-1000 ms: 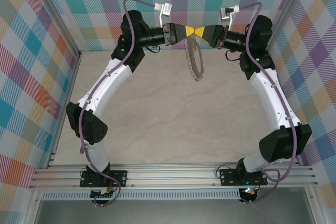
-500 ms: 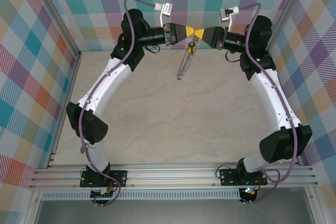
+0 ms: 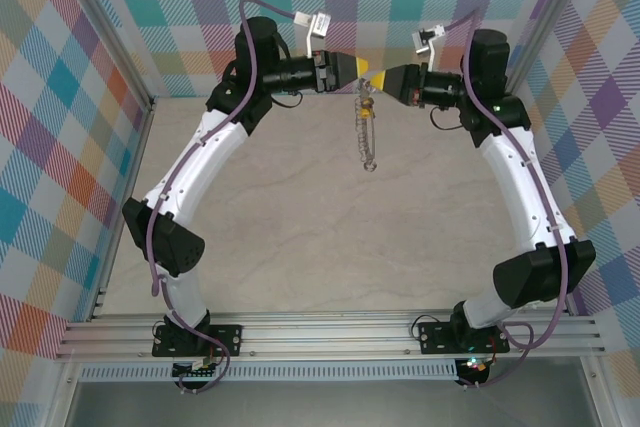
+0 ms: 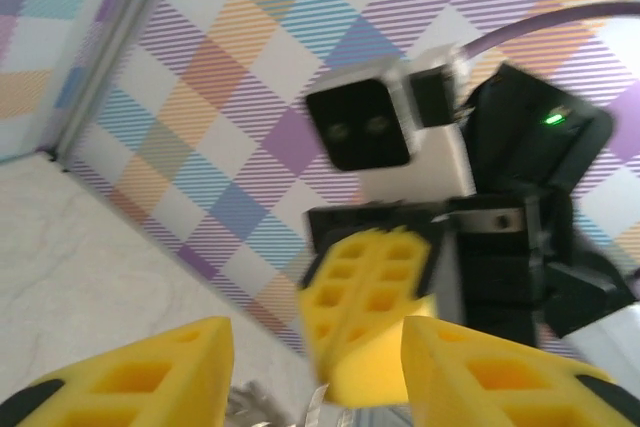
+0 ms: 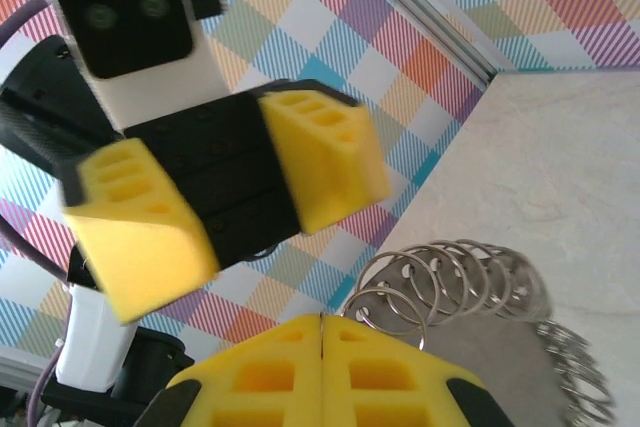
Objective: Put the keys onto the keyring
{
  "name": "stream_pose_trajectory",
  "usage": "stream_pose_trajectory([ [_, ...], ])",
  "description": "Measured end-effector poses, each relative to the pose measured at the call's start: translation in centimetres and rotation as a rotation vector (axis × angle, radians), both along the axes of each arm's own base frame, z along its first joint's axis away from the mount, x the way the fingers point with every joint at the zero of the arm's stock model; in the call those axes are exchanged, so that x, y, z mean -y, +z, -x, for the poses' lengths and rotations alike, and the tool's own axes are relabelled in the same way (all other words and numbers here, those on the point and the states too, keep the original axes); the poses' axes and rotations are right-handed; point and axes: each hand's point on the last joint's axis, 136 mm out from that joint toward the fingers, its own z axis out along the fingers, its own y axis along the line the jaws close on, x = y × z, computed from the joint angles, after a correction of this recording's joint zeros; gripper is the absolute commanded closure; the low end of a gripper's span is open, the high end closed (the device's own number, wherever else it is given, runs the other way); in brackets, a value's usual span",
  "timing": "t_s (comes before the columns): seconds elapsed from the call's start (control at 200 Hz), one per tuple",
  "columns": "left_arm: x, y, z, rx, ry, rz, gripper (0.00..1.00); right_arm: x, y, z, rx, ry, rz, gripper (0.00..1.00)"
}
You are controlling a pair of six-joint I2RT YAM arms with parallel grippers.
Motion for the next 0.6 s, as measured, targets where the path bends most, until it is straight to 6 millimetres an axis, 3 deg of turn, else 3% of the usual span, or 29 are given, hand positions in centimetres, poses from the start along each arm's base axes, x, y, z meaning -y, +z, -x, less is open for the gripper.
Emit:
stream_pose_trajectory([
  [0.185, -1.1, -1.6, -1.9, -0.062, 0.141, -0.065, 0.4, 0.1, 2.1, 0.0, 0.083, 0.009, 0.032, 1.0],
  [0.445, -2.4, -3.6, -3.6, -0.088, 0.277, -0.149, 0.4, 0.4, 0.4, -1.7, 0.062, 0.015, 0.05, 1.0],
  [0.6, -2.8, -2.3, -3.0, -0.031, 0.261, -0.171, 0.41, 0.3, -0.8, -3.0, 0.037, 0.024, 0.063, 1.0],
])
